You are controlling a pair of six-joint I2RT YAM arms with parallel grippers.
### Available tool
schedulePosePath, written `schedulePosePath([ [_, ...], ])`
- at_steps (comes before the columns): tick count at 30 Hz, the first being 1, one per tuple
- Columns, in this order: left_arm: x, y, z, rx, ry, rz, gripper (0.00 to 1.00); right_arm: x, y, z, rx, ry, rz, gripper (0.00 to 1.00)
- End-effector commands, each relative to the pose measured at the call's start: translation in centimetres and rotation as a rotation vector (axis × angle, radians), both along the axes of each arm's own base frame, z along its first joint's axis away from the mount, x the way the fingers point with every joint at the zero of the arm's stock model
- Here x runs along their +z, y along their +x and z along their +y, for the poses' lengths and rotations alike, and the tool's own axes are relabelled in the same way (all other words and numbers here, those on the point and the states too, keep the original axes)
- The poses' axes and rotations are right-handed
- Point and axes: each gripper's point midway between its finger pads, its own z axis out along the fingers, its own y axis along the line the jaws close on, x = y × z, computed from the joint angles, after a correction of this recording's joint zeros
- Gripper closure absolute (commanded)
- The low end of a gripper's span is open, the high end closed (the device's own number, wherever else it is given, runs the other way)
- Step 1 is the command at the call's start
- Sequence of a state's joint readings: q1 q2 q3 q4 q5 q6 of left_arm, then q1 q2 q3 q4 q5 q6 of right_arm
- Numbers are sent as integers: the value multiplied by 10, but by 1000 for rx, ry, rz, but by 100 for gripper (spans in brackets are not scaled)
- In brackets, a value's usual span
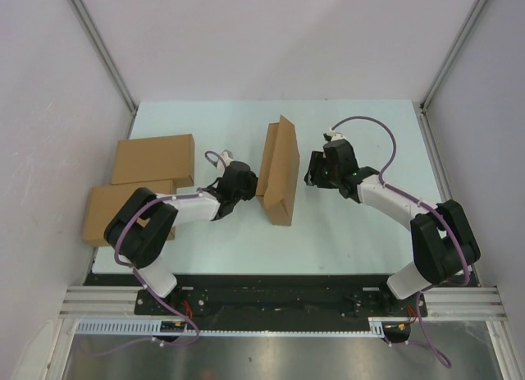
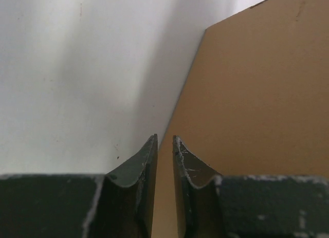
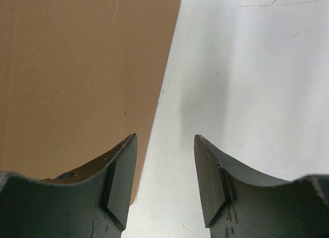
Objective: Fold the paper box
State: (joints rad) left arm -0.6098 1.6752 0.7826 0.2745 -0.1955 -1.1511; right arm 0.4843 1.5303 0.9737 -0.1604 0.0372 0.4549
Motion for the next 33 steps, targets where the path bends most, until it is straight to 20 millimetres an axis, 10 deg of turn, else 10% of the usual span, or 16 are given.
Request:
schedulePosePath([
  [1, 35, 14, -10, -28, -36, -87, 77, 11, 9, 6, 8, 11, -29, 46],
  [13, 53, 17, 0, 7, -30, -124, 76, 9, 12, 6, 10, 23, -25, 46],
  [24, 66, 32, 56, 159, -80, -124, 68, 12, 13, 1, -4, 20, -28, 45],
  [33, 119, 47, 87, 87, -171, -328, 24, 15, 15, -3, -11, 27, -32, 42],
])
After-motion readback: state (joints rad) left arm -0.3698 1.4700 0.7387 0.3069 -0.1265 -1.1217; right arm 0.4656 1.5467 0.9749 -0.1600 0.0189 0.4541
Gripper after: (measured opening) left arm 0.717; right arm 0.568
